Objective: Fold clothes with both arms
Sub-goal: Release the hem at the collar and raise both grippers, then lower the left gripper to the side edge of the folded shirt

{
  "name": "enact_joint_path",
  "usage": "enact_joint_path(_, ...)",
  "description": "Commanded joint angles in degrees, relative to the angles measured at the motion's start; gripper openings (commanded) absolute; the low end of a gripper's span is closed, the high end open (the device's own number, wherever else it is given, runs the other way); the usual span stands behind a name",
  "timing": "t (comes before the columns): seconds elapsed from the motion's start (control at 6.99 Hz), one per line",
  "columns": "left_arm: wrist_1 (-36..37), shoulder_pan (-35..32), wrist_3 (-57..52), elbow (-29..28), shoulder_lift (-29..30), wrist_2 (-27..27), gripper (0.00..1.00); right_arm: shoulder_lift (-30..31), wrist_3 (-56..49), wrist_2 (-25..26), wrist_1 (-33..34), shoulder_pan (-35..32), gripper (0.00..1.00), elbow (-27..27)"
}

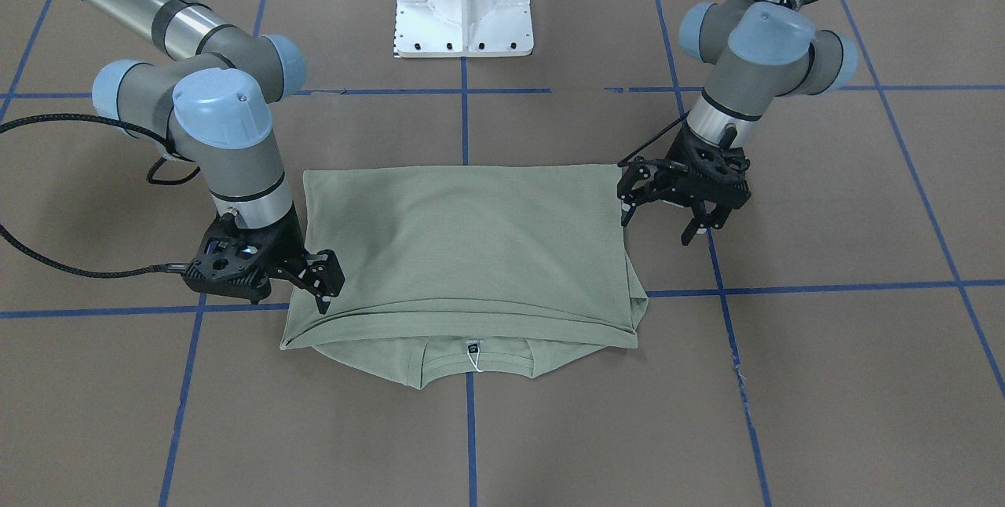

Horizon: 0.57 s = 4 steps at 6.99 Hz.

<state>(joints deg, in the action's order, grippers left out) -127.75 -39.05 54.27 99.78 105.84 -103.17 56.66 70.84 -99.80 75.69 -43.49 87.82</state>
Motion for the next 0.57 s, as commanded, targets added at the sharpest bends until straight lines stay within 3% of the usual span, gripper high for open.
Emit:
enact_joint_path(0.0, -10.17, 6.15, 8.53, 1.92, -7.81, 3.47, 0.89, 0.2, -0.09, 0.04, -0.19, 0.07, 1.0, 0.42)
enact_joint_path(0.29, -11.2, 12.9, 19.24, 1.39, -8.29, 9.18, 0.71, 0.12, -0.09, 0.04, -0.19, 0.07, 1.0, 0.42)
enact_joint_path(0.43, -11.2, 14.25, 21.29, 1.39, -8.11, 9.56, 0.68, 0.12, -0.09, 0.04, -0.19, 0.07, 1.0, 0.42)
